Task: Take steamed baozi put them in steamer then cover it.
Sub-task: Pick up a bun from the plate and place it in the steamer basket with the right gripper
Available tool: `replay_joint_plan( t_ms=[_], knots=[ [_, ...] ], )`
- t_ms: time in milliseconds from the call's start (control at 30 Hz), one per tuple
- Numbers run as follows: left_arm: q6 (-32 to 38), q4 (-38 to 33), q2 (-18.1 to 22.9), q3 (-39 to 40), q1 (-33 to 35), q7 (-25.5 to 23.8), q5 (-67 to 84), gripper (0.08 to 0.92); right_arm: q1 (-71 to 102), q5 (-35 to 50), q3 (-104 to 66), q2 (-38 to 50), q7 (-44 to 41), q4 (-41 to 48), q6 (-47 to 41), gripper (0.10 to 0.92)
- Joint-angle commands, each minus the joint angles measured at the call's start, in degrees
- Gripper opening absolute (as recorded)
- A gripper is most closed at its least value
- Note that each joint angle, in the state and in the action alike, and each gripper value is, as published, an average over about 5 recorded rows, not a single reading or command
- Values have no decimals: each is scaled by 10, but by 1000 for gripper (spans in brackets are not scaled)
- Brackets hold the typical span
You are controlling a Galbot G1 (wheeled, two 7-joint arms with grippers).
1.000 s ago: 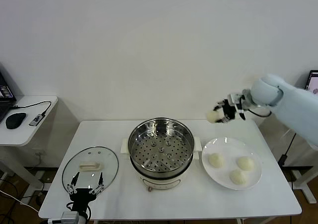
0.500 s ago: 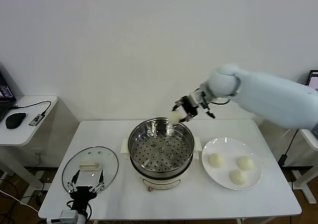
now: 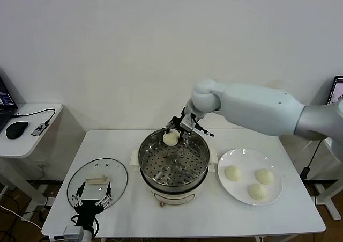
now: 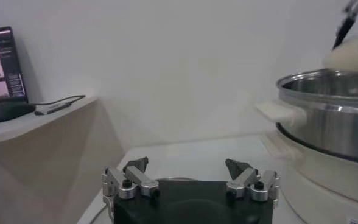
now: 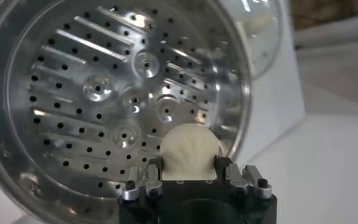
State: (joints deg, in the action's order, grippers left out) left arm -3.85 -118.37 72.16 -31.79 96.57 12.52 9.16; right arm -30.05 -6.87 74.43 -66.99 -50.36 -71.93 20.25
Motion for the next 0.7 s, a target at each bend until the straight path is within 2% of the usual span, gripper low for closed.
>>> replay_joint_plan(
  t_ms=[33,333,533,633,700],
  knots=[
    [0,-1,-1,-1,0,0,1,823,25,-75,10,-30,2,30,46,535],
    [0,-12,0,-3,2,1,2,823,65,-130,-13,-48,22,78,70,560],
    [0,-18,2,-4,4,2,1,823,62,-152,-26,-48,38,84,83,712],
    [0,-21,4,-3,5,2,0,823,41,-120,-23,-34,35,64,76,786],
    [0,-23,4,-3,6,2,0,823,18,-67,-17,-18,24,37,51,812]
  ],
)
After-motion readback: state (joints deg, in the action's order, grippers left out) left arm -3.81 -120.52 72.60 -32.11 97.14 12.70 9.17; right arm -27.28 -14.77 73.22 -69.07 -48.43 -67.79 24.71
